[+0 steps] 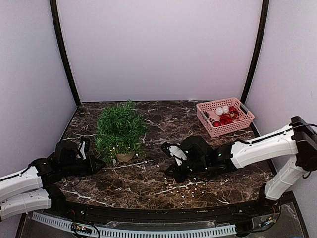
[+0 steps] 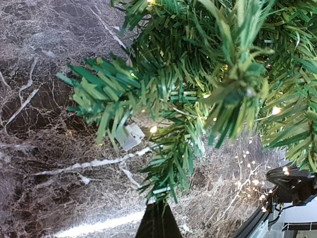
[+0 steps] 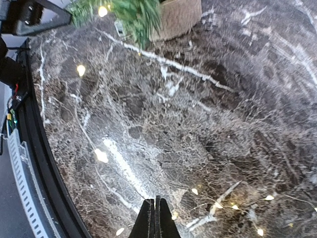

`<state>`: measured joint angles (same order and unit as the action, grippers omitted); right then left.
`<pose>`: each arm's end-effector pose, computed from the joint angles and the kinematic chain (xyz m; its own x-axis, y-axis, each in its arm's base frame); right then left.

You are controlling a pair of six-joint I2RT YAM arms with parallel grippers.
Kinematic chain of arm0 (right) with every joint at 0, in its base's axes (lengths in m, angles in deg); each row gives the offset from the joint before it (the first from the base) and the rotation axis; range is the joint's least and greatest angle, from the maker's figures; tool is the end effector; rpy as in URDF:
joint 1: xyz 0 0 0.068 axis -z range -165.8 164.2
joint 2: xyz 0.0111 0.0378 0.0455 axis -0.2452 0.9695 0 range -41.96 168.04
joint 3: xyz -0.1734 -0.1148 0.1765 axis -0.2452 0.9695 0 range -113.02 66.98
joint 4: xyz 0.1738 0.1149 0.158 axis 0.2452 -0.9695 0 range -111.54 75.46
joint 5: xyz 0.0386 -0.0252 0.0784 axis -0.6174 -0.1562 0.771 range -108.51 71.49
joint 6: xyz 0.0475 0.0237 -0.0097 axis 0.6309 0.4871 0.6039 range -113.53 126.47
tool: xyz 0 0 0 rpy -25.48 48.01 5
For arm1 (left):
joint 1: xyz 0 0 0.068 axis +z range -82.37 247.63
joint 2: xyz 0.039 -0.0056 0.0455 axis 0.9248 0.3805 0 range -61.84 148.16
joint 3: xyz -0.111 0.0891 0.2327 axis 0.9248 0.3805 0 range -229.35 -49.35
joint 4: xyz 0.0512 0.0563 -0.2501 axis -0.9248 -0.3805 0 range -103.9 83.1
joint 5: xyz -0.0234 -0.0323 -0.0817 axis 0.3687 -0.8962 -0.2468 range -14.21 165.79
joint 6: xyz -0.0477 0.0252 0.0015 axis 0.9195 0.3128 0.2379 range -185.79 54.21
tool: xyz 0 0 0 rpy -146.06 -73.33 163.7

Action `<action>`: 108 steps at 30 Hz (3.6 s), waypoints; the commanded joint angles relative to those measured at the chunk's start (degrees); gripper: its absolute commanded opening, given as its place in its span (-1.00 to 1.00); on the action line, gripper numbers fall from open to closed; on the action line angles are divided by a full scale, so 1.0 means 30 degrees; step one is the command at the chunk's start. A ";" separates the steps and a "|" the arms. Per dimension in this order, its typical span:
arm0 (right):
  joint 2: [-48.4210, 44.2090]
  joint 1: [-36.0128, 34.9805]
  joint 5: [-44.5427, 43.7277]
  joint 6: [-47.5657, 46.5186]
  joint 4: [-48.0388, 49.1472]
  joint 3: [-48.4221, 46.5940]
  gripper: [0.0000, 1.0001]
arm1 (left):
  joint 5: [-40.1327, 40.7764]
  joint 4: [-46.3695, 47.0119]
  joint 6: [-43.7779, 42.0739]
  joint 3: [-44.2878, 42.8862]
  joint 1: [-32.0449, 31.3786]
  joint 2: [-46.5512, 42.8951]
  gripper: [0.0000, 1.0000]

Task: Decorate the small christmas tree
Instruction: Wrap the side of the string light in the gap of the branches.

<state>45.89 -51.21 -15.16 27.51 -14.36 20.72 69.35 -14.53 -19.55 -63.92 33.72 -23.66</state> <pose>0.1294 0.2877 0.1870 -0.5894 -0.4265 -0.6861 -0.7654 0.5665 0.3053 0.1260 -0.0895 0.1767 -0.7555 -0.3568 -0.5494 0.1277 0.7423 -0.6577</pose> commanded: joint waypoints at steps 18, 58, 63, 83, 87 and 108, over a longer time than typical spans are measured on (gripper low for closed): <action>0.6311 0.4135 -0.2334 -0.1070 0.0664 -0.4900 -1.00 | 0.0183 -0.0853 -0.1188 -0.0366 0.0565 -0.0168 -1.00; 0.7044 0.3845 0.1229 -0.2454 0.2679 -0.9580 -1.00 | 0.4614 -0.4325 -0.3420 -0.2806 0.1782 -0.0314 0.07; 0.6992 0.3814 0.0758 -0.1911 0.3019 -0.9313 -1.00 | 0.3669 -0.6636 -0.2752 -0.4470 0.1754 -0.2514 0.25; 0.6996 0.3843 -0.0973 -0.1395 0.3078 -0.9528 -1.00 | 0.4507 0.0802 0.2156 -0.6311 -0.6831 0.3627 0.53; 0.6814 0.3843 -0.0888 -0.1366 0.3453 -0.9302 -1.00 | 0.5520 0.1469 0.2086 -0.6377 -0.6864 0.4820 0.59; 0.6666 0.3847 -0.0758 -0.1037 0.3922 -0.8992 -1.00 | 0.7918 0.4007 0.1460 -0.6330 -0.6558 0.7949 0.29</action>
<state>67.72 -39.76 -17.21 23.62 -5.07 -7.02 92.32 -5.53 -14.04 -81.47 13.46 -0.80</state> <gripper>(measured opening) 0.006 0.643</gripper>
